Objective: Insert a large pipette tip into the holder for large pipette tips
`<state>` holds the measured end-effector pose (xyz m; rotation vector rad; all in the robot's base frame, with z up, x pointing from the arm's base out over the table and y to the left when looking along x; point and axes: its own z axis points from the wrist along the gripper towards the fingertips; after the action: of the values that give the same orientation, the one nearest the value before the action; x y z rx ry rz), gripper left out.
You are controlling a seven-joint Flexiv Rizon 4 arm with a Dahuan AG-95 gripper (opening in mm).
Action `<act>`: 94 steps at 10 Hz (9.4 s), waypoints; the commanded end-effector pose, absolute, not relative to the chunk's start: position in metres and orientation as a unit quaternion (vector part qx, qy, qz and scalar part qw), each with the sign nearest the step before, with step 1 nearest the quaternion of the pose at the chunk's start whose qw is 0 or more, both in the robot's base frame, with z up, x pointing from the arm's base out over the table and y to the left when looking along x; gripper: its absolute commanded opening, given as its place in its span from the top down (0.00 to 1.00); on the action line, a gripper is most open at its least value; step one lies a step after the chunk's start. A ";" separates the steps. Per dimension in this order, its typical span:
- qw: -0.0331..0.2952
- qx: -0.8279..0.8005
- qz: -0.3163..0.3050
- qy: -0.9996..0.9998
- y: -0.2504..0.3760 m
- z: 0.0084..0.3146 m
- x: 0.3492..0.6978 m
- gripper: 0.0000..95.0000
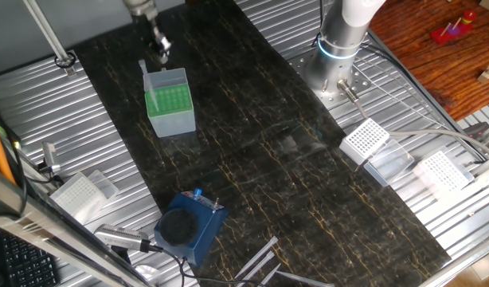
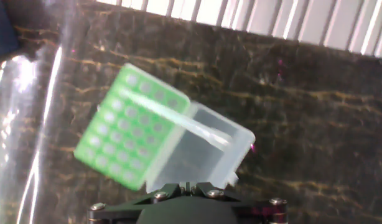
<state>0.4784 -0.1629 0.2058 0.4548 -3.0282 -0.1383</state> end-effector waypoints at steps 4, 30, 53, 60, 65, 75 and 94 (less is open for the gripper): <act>0.126 0.227 -0.018 -0.966 -0.150 0.210 0.433 1.00; 0.087 0.237 0.037 -0.967 -0.130 0.213 0.416 1.00; 0.078 0.203 0.044 -0.975 -0.131 0.212 0.416 0.80; 0.064 0.221 0.046 -0.972 -0.152 0.205 0.435 0.80; 0.055 0.249 0.049 -0.966 -0.153 0.201 0.454 0.80; 0.042 0.282 0.051 -0.957 -0.170 0.196 0.470 1.00; 0.049 0.287 0.068 -0.954 -0.168 0.209 0.490 1.00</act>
<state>0.4866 -0.1712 0.2080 0.8785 -2.9072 0.2082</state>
